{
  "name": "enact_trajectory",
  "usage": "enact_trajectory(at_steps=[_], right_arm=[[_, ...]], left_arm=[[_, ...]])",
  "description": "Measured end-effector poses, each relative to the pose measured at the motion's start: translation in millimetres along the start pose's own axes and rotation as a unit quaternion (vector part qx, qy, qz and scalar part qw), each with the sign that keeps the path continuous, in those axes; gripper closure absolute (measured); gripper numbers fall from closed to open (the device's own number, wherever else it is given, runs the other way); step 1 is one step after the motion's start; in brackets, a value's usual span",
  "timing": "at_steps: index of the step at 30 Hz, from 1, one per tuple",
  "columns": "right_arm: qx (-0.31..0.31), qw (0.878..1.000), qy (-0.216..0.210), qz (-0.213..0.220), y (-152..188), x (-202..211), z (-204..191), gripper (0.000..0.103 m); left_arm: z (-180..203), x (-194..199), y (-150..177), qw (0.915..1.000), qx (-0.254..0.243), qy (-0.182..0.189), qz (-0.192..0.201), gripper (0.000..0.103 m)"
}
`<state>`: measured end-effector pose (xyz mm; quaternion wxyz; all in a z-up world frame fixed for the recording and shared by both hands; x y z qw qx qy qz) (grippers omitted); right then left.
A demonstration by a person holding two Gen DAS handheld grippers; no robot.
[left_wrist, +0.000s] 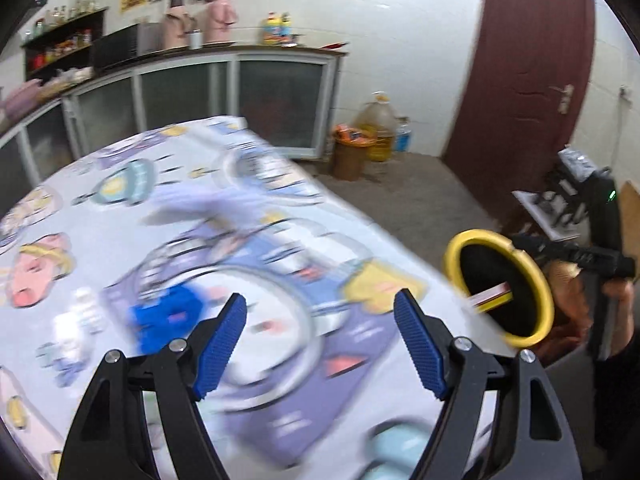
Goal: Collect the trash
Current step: 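Grasp the second blue glove with the left tool while the right tool grasps the white mesh net bag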
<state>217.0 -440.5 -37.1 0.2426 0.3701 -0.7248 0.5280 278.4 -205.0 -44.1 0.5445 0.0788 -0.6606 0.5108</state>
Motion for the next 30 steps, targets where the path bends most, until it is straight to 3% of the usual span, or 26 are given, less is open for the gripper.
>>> enact_trajectory(at_steps=[7,10,15,18,24,30], right_arm=[[0.094,0.995,-0.025,-0.01,-39,-49,-88,0.05],[0.13,0.991,-0.038,-0.015,-57,-73,-123,0.05],[0.206,0.978,0.009,-0.024,-89,-122,-174,0.05],[0.239,0.97,0.037,-0.034,-105,-152,-191,0.05],[0.262,0.961,0.055,-0.06,-133,-203,-207,0.047],[0.25,0.963,0.056,-0.088,-147,-242,-209,0.047]], left_arm=[[-60,-5,20,0.999,0.024,-0.026,-0.026,0.03],[-73,-14,19,0.9986,0.039,-0.017,-0.03,0.03],[-90,-31,11,0.9973,0.059,-0.021,-0.039,0.03],[-91,-41,6,0.997,0.058,-0.022,-0.047,0.03],[-99,-58,1,0.9953,0.064,-0.026,-0.068,0.03],[-105,-75,-3,0.9929,0.078,-0.019,-0.087,0.03]])
Point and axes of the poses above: each gripper's, at about its wrist camera, not at the fingertips, and x roughly against the way its jaws point, z to its right, y to its underside, the point moved 7 cm from there along -x, roughly the way its jaws point, and after that the axes turned 10 degrees about -z, right-handed, at the moved point
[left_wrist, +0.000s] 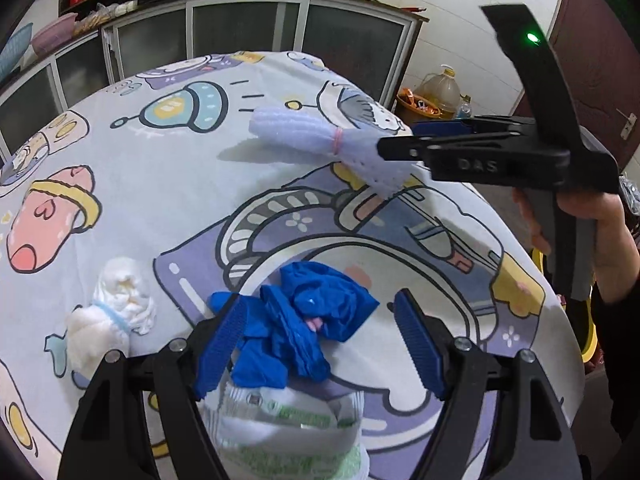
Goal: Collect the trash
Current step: 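Grasp the second blue glove with the left tool while the right tool grasps the white mesh net bag, then carry the glove and mesh bag over the bin and open both tools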
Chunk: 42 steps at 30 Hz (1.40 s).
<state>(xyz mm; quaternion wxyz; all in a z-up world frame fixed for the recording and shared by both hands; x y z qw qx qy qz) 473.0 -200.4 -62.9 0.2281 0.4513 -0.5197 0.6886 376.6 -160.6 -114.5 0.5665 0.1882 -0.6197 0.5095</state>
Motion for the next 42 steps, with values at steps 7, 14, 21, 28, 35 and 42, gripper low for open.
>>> enact_trajectory(at_steps=[7,14,21,28,35,42], right_arm=[[-0.002,1.0,0.013,-0.025,-7,-25,0,0.047],[-0.012,0.999,-0.013,-0.04,-8,-31,-4,0.078],[-0.043,0.996,-0.079,-0.015,-4,-2,-8,0.084],[-0.056,0.992,-0.114,0.023,14,49,-11,0.084],[-0.065,0.987,-0.13,0.064,47,103,-18,0.084],[-0.068,0.983,-0.14,0.098,88,151,-21,0.084]], left_arm=[[6,-14,-2,0.9997,-0.012,-0.002,-0.019,0.03],[2,-22,-6,0.9996,-0.008,-0.006,-0.027,0.073],[0,5,-8,0.9999,0.004,0.013,0.001,0.088],[-5,58,-4,0.9983,0.016,0.031,0.047,0.088],[-24,104,8,0.9958,0.036,0.015,0.084,0.088],[-55,144,39,0.9921,0.064,-0.011,0.107,0.088]])
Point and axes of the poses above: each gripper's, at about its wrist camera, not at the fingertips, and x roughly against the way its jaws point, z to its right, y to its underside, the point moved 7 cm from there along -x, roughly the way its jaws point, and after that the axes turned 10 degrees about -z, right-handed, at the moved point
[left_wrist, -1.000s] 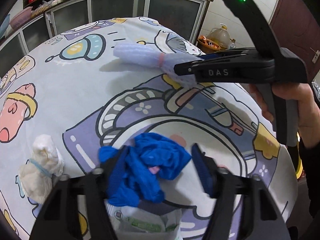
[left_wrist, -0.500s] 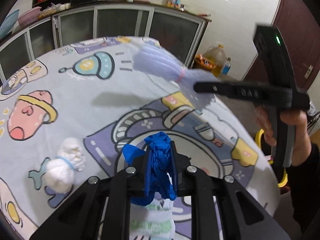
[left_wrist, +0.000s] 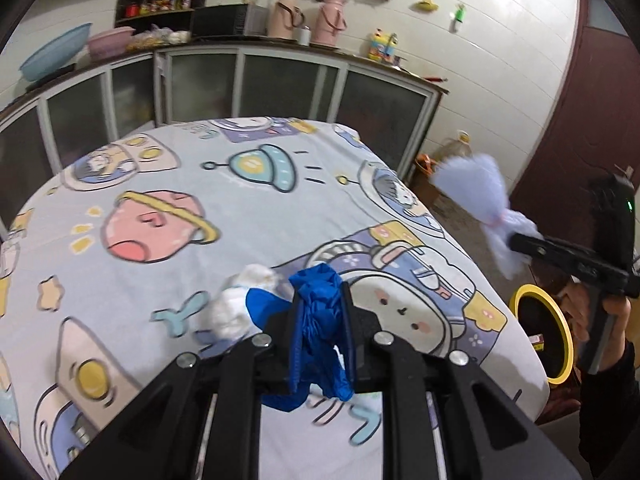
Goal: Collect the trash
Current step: 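Carry the glove and mesh bag over the bin and open both tools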
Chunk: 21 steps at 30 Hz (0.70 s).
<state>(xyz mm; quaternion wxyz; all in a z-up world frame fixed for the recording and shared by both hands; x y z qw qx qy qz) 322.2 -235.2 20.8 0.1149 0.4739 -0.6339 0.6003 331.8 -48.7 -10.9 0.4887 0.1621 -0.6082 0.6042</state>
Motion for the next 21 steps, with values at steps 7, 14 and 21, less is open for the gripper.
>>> enact_trajectory(at_steps=[7,14,21], right_arm=[[-0.019,1.0,-0.001,0.016,38,37,4,0.084],[-0.046,0.999,0.002,0.014,76,53,16,0.084],[-0.077,0.997,0.004,0.019,111,72,34,0.084]], left_arm=[[-24,40,18,0.9992,0.02,-0.019,0.027,0.088],[-21,53,37,0.9991,0.02,-0.024,0.029,0.088],[24,43,46,0.9997,-0.012,0.005,0.019,0.088]])
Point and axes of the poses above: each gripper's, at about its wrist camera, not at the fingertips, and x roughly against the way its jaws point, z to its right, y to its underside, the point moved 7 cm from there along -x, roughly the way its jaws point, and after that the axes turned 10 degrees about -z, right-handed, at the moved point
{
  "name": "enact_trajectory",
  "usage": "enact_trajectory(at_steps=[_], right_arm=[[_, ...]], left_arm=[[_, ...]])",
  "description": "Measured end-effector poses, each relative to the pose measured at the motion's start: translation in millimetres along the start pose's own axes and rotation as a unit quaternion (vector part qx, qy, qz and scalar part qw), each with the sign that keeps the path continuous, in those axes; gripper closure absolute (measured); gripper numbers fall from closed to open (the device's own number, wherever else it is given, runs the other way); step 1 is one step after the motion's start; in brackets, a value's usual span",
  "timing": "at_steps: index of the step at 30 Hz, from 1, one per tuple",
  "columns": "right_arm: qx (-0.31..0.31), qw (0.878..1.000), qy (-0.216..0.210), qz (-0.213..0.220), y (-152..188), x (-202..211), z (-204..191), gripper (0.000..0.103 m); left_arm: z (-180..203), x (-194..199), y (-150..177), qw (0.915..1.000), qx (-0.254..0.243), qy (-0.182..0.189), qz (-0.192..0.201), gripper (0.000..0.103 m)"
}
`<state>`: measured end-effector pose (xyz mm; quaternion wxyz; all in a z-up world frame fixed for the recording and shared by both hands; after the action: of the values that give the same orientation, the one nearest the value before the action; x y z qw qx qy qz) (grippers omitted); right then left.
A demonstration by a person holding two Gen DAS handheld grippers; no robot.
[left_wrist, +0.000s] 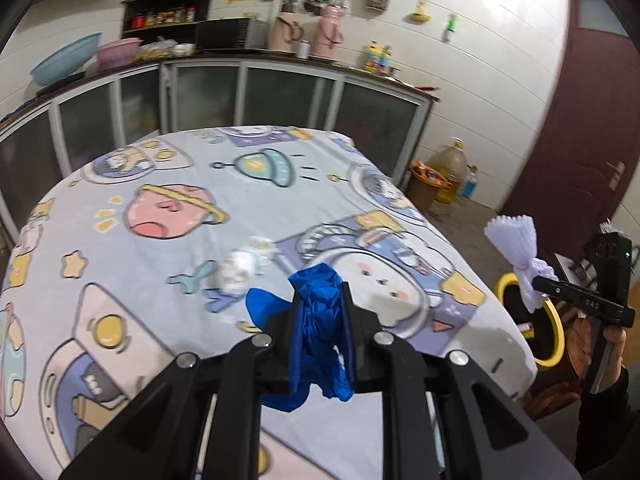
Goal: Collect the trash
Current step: 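Carry the glove and mesh bag over the bin and open both tools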
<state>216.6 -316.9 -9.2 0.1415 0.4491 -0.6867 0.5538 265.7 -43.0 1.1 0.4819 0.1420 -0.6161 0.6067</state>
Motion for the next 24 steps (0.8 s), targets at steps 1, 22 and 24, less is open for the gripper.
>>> enact_trajectory(at_steps=[1,22,24], right_arm=[[-0.007,1.0,0.001,0.003,4,5,5,0.084],[-0.112,0.987,0.089,0.078,64,108,107,0.084],[-0.126,0.984,0.097,0.085,71,118,119,0.084]], left_arm=[[11,-4,0,0.9999,-0.009,0.008,-0.003,0.088],[224,-65,-27,0.9766,-0.17,0.13,-0.027,0.088],[243,-71,-29,0.9732,-0.179,0.141,-0.03,0.088]])
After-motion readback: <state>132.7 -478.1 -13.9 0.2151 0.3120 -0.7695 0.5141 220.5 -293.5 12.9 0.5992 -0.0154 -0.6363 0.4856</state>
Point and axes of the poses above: each gripper's, at about its wrist camera, not at the fingertips, and x roughly against the way its jaws point, z to its right, y to its underside, the point moved 7 cm from there along -x, roughly the way its jaws point, and after that the axes turned 10 degrees about -z, right-handed, at the moved point
